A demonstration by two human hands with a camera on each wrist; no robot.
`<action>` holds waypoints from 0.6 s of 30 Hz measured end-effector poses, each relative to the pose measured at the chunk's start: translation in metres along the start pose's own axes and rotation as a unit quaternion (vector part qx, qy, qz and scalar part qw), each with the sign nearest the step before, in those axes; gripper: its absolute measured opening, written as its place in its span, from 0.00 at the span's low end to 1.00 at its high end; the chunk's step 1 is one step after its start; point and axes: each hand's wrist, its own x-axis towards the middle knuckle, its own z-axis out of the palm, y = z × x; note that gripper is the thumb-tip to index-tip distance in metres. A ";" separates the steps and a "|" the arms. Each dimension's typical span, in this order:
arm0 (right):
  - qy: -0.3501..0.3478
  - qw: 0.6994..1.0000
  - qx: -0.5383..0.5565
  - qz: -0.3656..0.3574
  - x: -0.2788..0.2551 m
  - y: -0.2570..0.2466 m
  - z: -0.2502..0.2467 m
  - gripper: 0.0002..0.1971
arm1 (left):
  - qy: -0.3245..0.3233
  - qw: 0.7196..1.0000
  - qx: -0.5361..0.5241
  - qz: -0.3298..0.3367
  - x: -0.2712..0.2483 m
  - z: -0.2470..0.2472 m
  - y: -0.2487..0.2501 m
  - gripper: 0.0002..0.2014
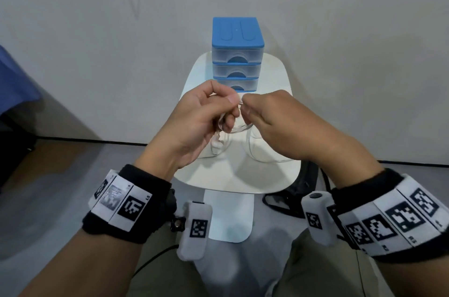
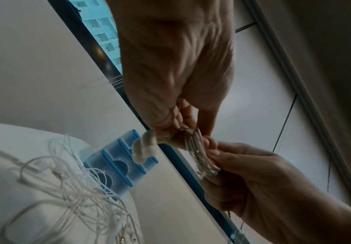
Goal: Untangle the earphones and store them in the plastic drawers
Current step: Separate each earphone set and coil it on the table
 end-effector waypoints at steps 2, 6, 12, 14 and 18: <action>-0.019 1.000 0.002 0.004 -0.001 0.002 -0.004 0.16 | -0.002 0.994 0.106 0.016 0.000 -0.001 0.001 0.02; -0.041 0.998 0.044 0.018 -0.004 0.007 -0.016 0.16 | 0.001 0.990 0.124 0.062 0.000 0.003 -0.001 0.01; -0.006 0.999 0.049 -0.002 -0.011 0.015 -0.039 0.08 | 0.002 0.990 0.117 0.080 0.002 0.011 -0.004 0.03; 0.001 1.000 -0.010 -0.025 -0.011 0.020 -0.041 0.06 | 0.000 0.992 0.103 0.079 0.003 0.012 -0.003 0.03; 0.117 0.989 -0.054 -0.066 -0.006 0.026 -0.030 0.09 | -0.017 0.995 0.073 0.072 0.004 0.015 0.001 0.05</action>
